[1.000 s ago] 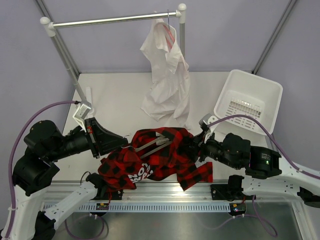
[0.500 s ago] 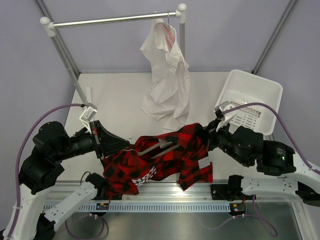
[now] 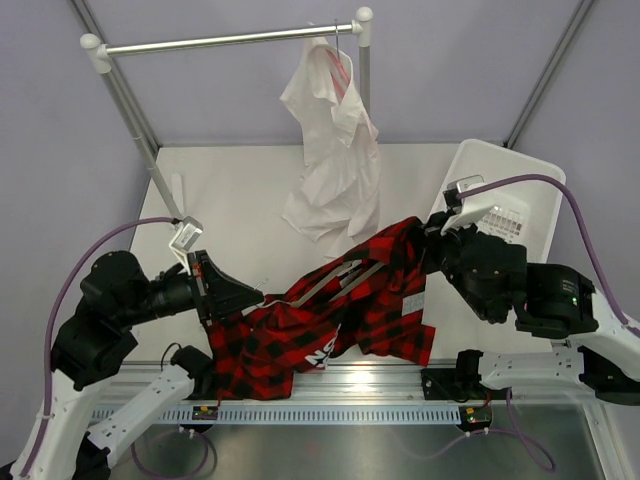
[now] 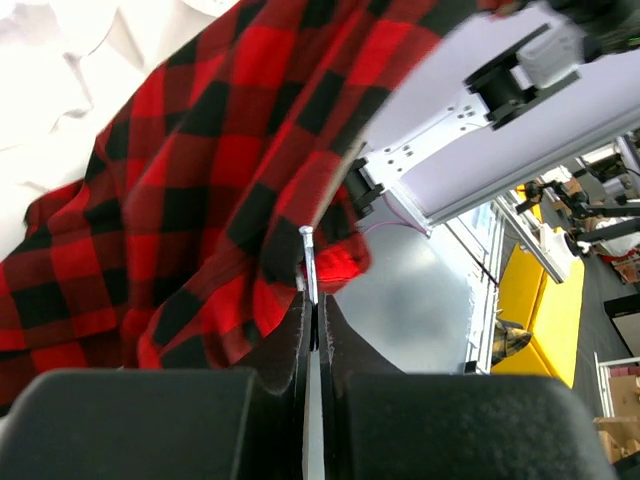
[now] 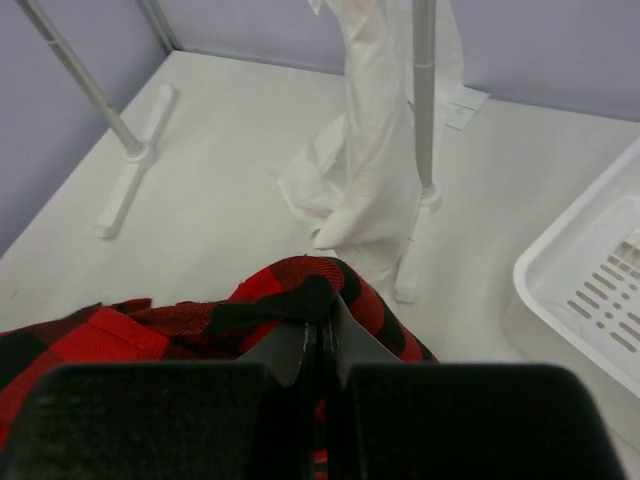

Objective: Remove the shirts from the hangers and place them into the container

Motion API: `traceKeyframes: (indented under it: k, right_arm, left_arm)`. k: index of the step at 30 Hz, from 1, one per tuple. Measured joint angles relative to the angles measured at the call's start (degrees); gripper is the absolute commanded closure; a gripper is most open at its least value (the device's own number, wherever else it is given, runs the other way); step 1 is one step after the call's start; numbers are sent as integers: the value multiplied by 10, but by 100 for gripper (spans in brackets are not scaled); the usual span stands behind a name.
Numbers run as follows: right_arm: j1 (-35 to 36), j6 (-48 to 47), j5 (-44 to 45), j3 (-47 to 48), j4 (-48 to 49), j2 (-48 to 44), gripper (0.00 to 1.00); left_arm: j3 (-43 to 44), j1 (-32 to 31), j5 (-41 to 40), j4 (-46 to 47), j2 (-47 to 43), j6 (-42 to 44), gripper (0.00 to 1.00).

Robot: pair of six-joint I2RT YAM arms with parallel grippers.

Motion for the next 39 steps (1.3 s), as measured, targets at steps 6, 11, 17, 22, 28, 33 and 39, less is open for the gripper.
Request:
traceKeyframes:
  k: [6, 11, 17, 22, 28, 33, 39]
  right_arm:
    - [-10, 71, 42, -24, -54, 5, 100]
    - [-24, 151, 56, -52, -91, 20, 100]
    - [-45, 196, 42, -63, -107, 87, 100]
    - [-31, 244, 23, -138, -78, 89, 100]
    - [19, 264, 7, -216, -59, 45, 100]
    - [43, 189, -96, -209, 19, 68, 100]
    - [134, 132, -176, -161, 93, 196, 100]
  left_arm:
    - [12, 0, 26, 36, -11, -3, 100]
    - [12, 0, 60, 96, -21, -27, 100]
    - [1, 0, 106, 188, -28, -69, 100]
    - [8, 0, 73, 191, -20, -70, 100]
    - [32, 0, -64, 214, 9, -55, 100]
    - [-13, 0, -229, 267, 2, -54, 100]
    - [-34, 0, -369, 271, 21, -40, 100]
